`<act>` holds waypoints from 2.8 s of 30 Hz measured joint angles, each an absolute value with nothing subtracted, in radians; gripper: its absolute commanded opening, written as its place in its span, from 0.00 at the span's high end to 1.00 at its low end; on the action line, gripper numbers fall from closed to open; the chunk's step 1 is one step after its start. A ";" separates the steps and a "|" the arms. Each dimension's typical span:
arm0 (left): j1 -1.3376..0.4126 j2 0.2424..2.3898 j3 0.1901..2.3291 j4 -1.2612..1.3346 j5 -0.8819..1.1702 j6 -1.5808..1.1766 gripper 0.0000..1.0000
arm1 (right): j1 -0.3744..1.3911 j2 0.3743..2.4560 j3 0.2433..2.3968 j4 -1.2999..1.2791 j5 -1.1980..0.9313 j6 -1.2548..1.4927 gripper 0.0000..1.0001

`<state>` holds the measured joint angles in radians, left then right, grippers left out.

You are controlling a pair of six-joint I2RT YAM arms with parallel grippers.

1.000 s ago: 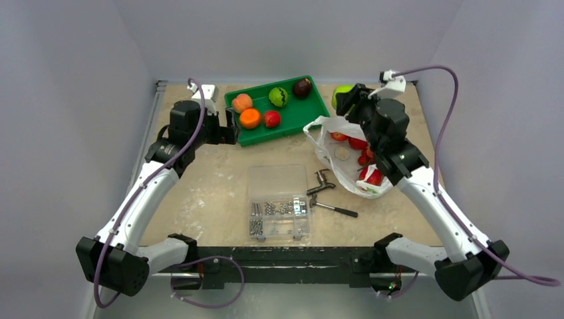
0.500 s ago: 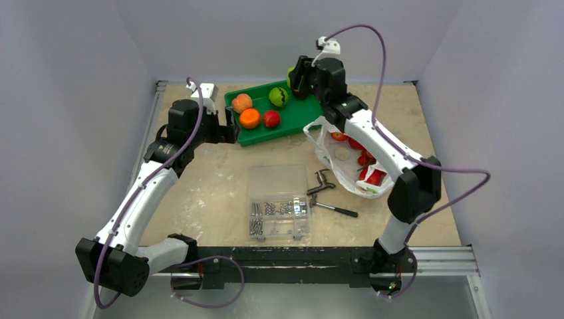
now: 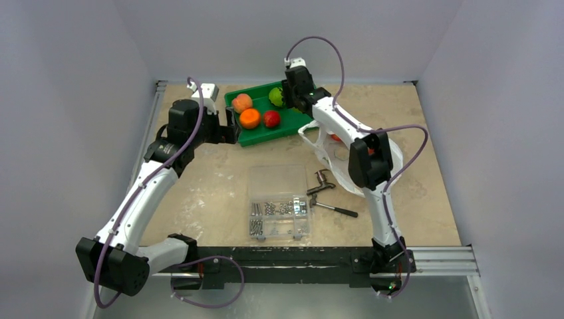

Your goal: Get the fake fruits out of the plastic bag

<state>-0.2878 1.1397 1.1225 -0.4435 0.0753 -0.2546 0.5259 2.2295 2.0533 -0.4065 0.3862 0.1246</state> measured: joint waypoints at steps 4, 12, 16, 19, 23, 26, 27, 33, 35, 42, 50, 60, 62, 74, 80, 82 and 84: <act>-0.288 1.144 1.123 -0.443 0.075 -0.255 0.00 | 0.525 2.313 2.109 -0.455 0.437 0.070 0.82; -0.288 1.151 1.129 -0.447 0.075 -0.254 0.00 | 0.525 2.392 2.126 -0.480 0.536 -0.010 0.64; -0.288 1.161 1.137 -0.450 0.075 -0.254 0.00 | 0.525 2.437 2.154 -0.490 0.594 -0.048 0.46; -0.288 1.162 1.137 -0.451 0.076 -0.254 0.00 | 0.526 2.453 2.158 -0.490 0.627 -0.070 0.32; -0.288 1.162 1.137 -0.451 0.075 -0.254 0.00 | 0.534 2.452 2.162 -0.514 0.631 -0.077 0.20; -0.288 1.164 1.137 -0.451 0.075 -0.254 0.00 | 0.543 2.452 2.177 -0.544 0.637 -0.078 0.16; -0.288 1.164 1.137 -0.451 0.075 -0.254 0.00 | 0.545 2.447 2.183 -0.553 0.638 -0.075 0.15; -0.288 1.168 1.137 -0.455 0.075 -0.253 0.00 | 0.564 2.288 2.167 -0.604 0.616 -0.024 0.13; -0.288 1.168 1.137 -0.458 0.075 -0.253 0.00 | 0.568 2.183 2.141 -0.607 0.600 0.000 0.13; -0.288 1.169 1.142 -0.464 0.078 -0.254 0.00 | 0.569 1.570 1.784 -0.482 0.561 0.133 0.15; -0.288 1.171 1.143 -0.465 0.105 -0.270 0.00 | 0.568 0.936 1.092 -0.302 0.557 0.295 0.28; -0.287 1.187 1.148 -0.465 0.133 -0.278 0.00 | 0.569 0.887 0.660 -0.294 0.543 0.469 0.45; -0.287 1.187 1.148 -0.466 0.133 -0.278 0.00 | 0.569 0.907 0.646 -0.261 0.559 0.498 0.44; -0.287 1.187 1.148 -0.467 0.127 -0.278 0.00 | 0.479 1.280 0.644 0.048 0.639 0.701 0.42; -0.287 1.188 1.148 -0.469 0.127 -0.278 0.00 | 0.456 1.358 0.645 0.092 0.689 0.801 0.38; -0.287 1.188 1.148 -0.469 0.127 -0.278 0.00 | 0.435 1.364 0.645 0.119 0.694 0.822 0.34; -0.287 1.189 1.148 -0.469 0.127 -0.278 0.00 | 0.406 1.380 0.645 0.159 0.698 0.825 0.31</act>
